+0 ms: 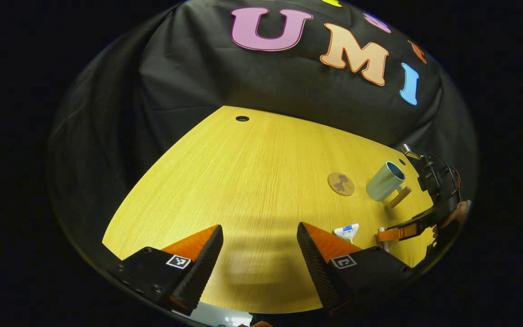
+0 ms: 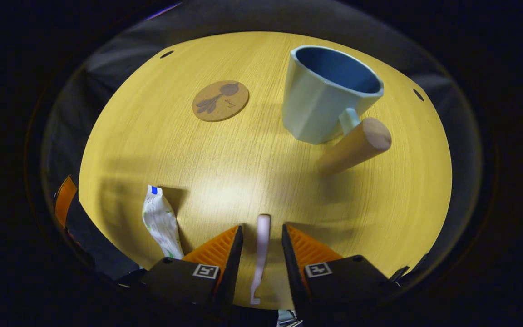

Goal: Put the toothbrush and toothpaste on the desktop into the cup, then pick up the cup and place it on the coaster on the desktop.

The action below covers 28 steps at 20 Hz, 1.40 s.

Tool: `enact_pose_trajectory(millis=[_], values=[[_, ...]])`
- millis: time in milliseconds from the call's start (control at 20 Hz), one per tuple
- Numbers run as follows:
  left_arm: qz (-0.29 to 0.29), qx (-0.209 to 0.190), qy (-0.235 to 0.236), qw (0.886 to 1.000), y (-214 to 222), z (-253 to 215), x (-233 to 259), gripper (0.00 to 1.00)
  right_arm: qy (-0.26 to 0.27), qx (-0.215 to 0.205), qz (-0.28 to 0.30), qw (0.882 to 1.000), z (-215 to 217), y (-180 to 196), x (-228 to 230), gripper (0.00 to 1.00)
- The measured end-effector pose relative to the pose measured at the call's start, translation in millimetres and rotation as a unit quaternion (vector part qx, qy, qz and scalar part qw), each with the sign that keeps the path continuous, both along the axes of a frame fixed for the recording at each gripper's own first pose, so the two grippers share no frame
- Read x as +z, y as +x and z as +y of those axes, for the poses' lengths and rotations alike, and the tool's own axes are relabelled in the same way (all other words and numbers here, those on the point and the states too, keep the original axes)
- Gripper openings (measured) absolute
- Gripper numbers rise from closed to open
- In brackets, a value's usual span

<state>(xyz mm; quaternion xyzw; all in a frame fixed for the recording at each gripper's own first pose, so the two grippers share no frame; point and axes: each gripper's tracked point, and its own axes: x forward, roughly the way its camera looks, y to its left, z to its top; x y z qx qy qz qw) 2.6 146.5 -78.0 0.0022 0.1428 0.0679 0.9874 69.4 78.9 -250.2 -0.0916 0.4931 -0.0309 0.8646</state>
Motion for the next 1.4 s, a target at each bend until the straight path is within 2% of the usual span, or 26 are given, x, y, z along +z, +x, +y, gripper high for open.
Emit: enact_pose_trajectory(millis=[100,200,300,500,850,1050,1250,1400], values=[[0.005,-0.003,0.0,1.0,2,-2,0,0.95,-0.01,0.003,0.012,1.0,-3,-2,-1,0.45],[0.005,-0.005,-0.002,1.0,4,-5,0,0.95,-0.016,-0.001,0.008,1.0,-5,0,-1,0.24],[0.008,-0.009,-0.004,1.0,6,-10,0,0.95,-0.013,-0.004,0.009,1.0,-5,0,-3,0.16],[0.032,-0.023,-0.015,0.999,11,-29,-8,0.95,-0.007,0.001,-0.001,1.0,-5,0,-2,0.08],[0.116,-0.08,-0.016,0.99,19,-95,-27,0.95,0.031,0.002,-0.043,0.999,-2,-8,2,0.05],[0.163,-0.092,-0.022,0.982,24,-126,-41,0.95,0.052,-0.003,-0.067,0.996,-13,-26,13,0.05],[0.222,-0.072,-0.061,0.971,25,-148,-64,0.95,0.072,-0.026,-0.087,0.993,-36,-38,28,0.05],[0.25,-0.028,-0.088,0.964,34,-153,-79,0.95,0.082,-0.042,-0.103,0.99,-65,-44,43,0.05]])
